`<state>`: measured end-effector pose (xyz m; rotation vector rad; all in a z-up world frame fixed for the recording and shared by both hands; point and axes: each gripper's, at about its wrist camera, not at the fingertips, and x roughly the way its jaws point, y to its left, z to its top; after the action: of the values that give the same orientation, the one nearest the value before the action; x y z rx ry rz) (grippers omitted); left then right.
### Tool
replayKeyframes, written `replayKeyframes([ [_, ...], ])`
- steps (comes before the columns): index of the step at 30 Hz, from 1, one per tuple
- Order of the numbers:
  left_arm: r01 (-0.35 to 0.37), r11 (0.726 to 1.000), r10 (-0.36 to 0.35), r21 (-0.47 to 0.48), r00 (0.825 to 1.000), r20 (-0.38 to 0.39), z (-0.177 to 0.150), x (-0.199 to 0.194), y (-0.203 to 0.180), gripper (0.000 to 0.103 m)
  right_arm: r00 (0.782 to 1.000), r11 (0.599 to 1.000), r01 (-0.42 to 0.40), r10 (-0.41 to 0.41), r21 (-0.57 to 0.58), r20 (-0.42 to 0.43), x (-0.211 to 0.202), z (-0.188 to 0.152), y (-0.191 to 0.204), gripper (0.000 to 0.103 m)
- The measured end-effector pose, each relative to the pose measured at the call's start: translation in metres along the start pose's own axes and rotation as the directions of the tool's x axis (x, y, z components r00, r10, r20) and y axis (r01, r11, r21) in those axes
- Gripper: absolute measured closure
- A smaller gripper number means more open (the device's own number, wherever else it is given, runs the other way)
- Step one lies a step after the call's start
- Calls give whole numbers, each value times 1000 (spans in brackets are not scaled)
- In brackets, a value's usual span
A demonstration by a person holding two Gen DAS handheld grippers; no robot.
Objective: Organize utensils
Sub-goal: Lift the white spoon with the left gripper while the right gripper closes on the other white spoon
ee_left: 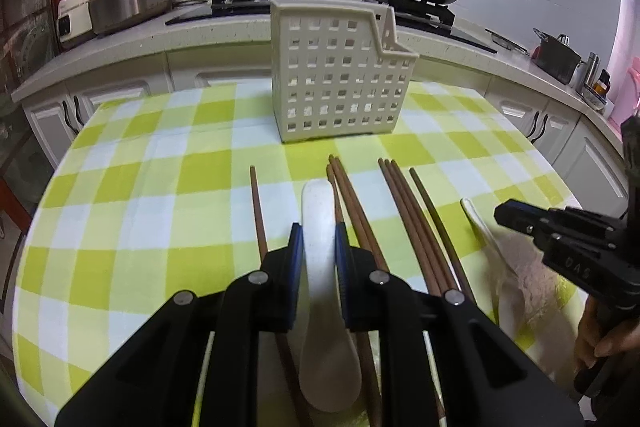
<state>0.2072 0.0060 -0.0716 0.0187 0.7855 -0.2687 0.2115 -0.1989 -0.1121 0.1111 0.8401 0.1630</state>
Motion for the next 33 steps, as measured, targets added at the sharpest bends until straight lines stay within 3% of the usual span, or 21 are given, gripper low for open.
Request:
replayKeyframes([
  [3, 2, 1000, -2, 6, 1000, 1, -3, -1, -2, 87, 999, 1000, 18, -18, -16, -35, 8, -3, 2, 83],
  [5, 1, 1000, -1, 15, 1000, 5, -4, -1, -3, 87, 999, 999, 36, -37, -32, -37, 12, -2, 6, 72],
  [6, 2, 1000, -2, 15, 1000, 6, -4, -1, -3, 87, 998, 998, 44, -46, -36, -35, 14, -1, 7, 61],
  [9, 11, 1000, -11, 10, 1000, 10, -2, -1, -3, 87, 997, 996, 67, -70, -63, -40, 23, 4, 12, 60],
  [11, 16, 1000, -16, 11, 1000, 15, -1, -2, -2, 87, 994, 995, 80, -84, -63, -74, 34, 5, 10, 63],
  [13, 18, 1000, -18, 16, 1000, 19, 0, -3, -3, 87, 990, 989, 111, -118, -97, -73, 37, 5, 13, 87],
  [14, 17, 1000, -18, 21, 1000, 23, 1, -4, -4, 87, 991, 989, 105, -112, -100, -73, 36, 4, 12, 89],
  [18, 20, 999, -20, 25, 999, 29, 2, -6, -5, 87, 997, 997, 60, -62, -52, -35, 23, 1, 2, 90],
  [21, 21, 999, -22, 25, 999, 34, 2, -8, -4, 87, 999, 1000, 9, -8, -22, 40, 3, 4, -3, 90],
  [25, 21, 999, -23, 27, 998, 55, 4, -16, -6, 87, 989, 999, -39, 42, -29, 141, -24, 12, -3, 90],
  [33, 17, 999, -19, 27, 996, 92, 7, -30, -5, 87, 975, 997, -68, 72, -30, 210, -44, 17, -7, 91],
])
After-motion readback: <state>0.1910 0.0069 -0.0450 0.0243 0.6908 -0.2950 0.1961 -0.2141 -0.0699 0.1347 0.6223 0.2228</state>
